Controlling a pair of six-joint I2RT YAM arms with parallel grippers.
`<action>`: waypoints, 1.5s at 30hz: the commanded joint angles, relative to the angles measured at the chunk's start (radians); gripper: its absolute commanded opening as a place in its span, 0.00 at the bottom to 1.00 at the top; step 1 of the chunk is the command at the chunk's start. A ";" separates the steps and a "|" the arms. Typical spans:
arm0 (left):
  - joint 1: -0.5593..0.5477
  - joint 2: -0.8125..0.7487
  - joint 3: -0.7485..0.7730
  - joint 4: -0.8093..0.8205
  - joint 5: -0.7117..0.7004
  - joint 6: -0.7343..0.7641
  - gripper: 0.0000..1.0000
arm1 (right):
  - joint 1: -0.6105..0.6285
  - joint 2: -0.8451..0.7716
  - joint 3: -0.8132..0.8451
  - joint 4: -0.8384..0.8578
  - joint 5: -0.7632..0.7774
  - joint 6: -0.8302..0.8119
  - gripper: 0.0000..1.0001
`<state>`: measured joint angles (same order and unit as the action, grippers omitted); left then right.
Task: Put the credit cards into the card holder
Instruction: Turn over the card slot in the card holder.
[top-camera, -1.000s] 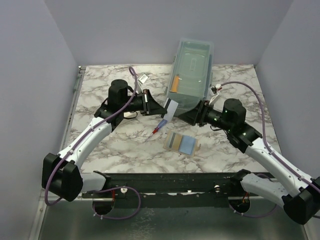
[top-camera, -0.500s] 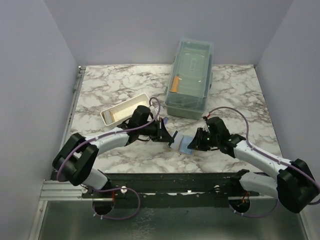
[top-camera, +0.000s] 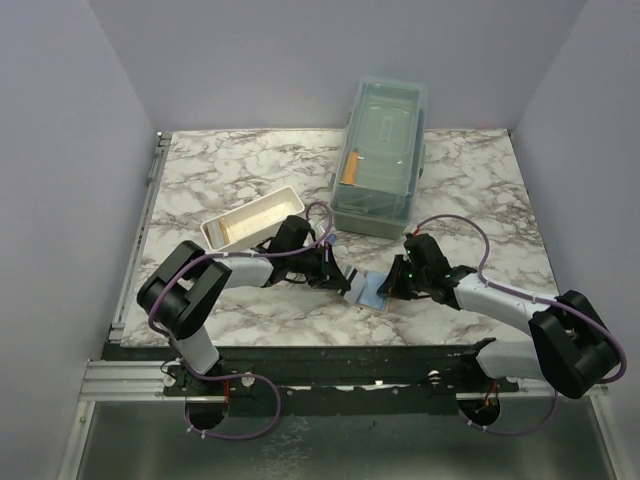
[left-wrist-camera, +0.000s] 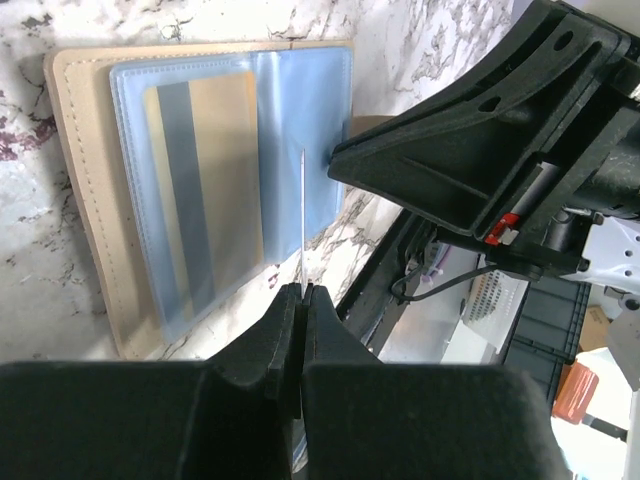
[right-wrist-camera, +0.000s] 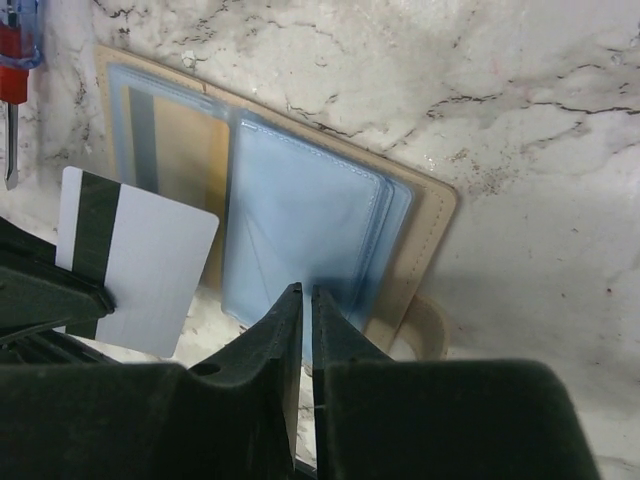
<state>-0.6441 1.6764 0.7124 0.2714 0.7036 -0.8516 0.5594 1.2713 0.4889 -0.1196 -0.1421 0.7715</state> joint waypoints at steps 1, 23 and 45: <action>-0.006 0.042 0.030 0.045 0.041 0.028 0.00 | -0.001 0.022 -0.020 0.018 0.048 0.009 0.12; -0.005 0.109 0.030 0.040 0.019 0.040 0.00 | -0.001 -0.035 -0.033 -0.001 0.041 0.014 0.11; -0.004 -0.047 0.036 -0.093 -0.066 0.061 0.00 | -0.005 -0.184 -0.060 0.013 -0.043 0.054 0.33</action>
<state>-0.6437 1.7111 0.7418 0.2481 0.6914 -0.8200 0.5591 1.1046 0.4625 -0.1577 -0.1429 0.7929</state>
